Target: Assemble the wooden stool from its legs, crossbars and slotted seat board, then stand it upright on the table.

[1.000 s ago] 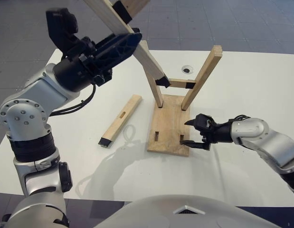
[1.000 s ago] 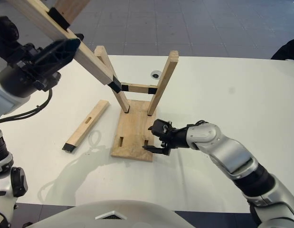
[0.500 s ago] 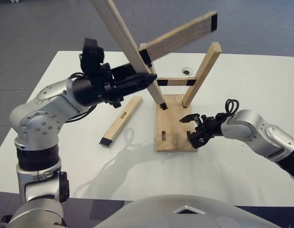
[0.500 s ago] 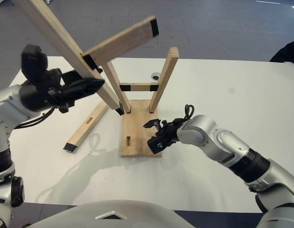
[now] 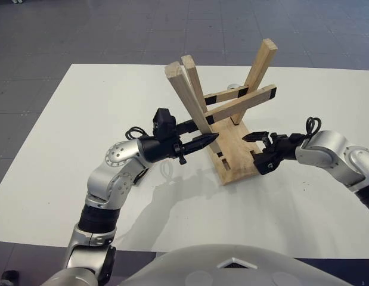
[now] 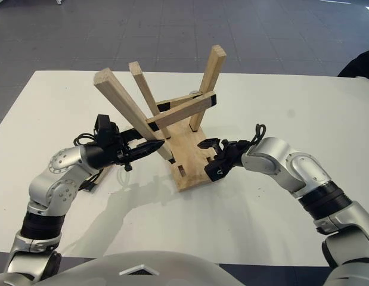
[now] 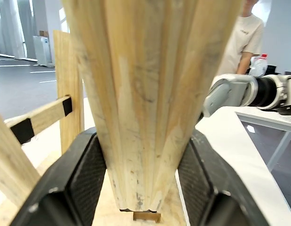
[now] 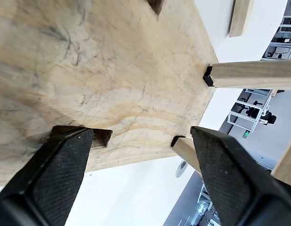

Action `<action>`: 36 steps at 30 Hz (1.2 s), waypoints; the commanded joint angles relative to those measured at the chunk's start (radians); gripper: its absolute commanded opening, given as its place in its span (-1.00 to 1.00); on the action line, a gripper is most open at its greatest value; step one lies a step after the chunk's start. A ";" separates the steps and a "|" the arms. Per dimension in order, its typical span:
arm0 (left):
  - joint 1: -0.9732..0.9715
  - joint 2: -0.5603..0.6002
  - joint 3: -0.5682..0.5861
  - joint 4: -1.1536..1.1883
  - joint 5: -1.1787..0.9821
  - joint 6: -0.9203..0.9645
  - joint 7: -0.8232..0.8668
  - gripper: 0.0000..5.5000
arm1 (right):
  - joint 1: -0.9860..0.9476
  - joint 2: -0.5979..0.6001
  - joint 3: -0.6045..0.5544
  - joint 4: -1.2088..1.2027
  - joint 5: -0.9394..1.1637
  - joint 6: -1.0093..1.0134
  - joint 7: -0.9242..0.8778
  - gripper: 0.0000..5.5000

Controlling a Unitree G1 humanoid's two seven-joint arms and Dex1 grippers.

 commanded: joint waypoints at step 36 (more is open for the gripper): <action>0.143 0.012 -0.015 0.024 0.095 -0.016 -0.034 -0.24 | 0.129 0.168 -0.028 -0.100 -0.014 0.150 0.134 0.38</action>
